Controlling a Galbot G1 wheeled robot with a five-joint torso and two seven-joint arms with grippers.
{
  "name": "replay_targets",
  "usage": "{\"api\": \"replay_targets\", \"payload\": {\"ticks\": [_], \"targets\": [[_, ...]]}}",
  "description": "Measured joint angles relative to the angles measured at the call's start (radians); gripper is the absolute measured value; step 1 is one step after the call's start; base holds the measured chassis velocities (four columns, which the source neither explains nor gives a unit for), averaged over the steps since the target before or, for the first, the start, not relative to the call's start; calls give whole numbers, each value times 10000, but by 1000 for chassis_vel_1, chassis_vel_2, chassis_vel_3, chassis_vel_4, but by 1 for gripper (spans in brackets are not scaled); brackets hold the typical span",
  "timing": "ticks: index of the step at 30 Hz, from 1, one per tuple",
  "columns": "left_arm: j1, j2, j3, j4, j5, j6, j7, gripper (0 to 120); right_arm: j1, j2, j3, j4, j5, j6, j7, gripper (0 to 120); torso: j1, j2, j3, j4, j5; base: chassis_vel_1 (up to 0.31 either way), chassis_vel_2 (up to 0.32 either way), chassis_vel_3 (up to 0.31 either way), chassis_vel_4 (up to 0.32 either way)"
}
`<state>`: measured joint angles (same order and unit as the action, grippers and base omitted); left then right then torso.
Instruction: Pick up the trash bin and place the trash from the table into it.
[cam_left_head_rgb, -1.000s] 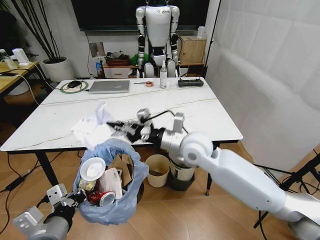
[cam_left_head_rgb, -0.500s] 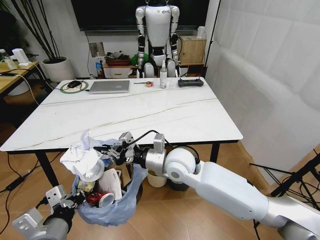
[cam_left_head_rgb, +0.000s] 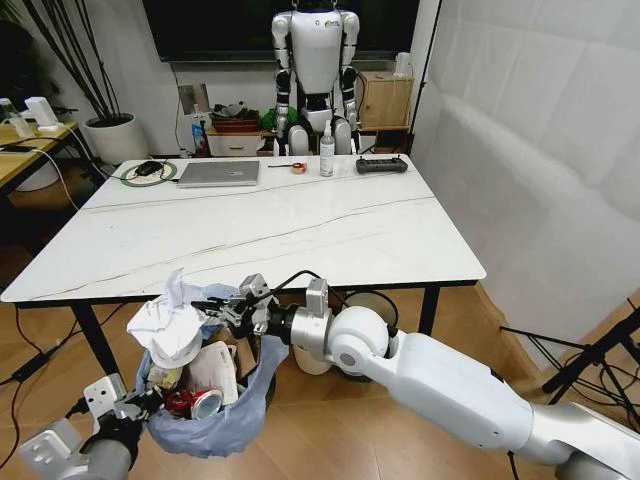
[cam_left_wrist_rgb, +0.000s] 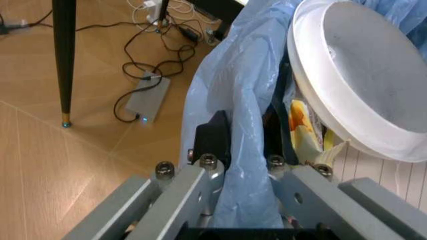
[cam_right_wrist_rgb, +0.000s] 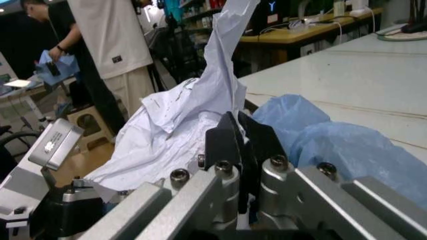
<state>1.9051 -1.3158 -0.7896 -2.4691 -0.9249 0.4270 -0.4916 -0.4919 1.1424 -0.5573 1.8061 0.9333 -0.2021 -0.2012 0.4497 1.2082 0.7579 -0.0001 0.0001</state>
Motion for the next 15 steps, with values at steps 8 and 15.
{"api": "replay_targets", "payload": {"ticks": [8, 15], "targets": [[-14, 88, -81, -11, -111, 0, 6, 1, -96, -219, 72, 119, -42, 87, 95, 12, 0, 0, 0, -1, -1, 0, 0, 0, 0], [-44, 151, -170, -15, -203, 0, 6, 1, -132, -415, 127, 165, -56, 151, 110, 14, 0, 0, 1, -1, -1, 0, 0, 0, 0]]}}
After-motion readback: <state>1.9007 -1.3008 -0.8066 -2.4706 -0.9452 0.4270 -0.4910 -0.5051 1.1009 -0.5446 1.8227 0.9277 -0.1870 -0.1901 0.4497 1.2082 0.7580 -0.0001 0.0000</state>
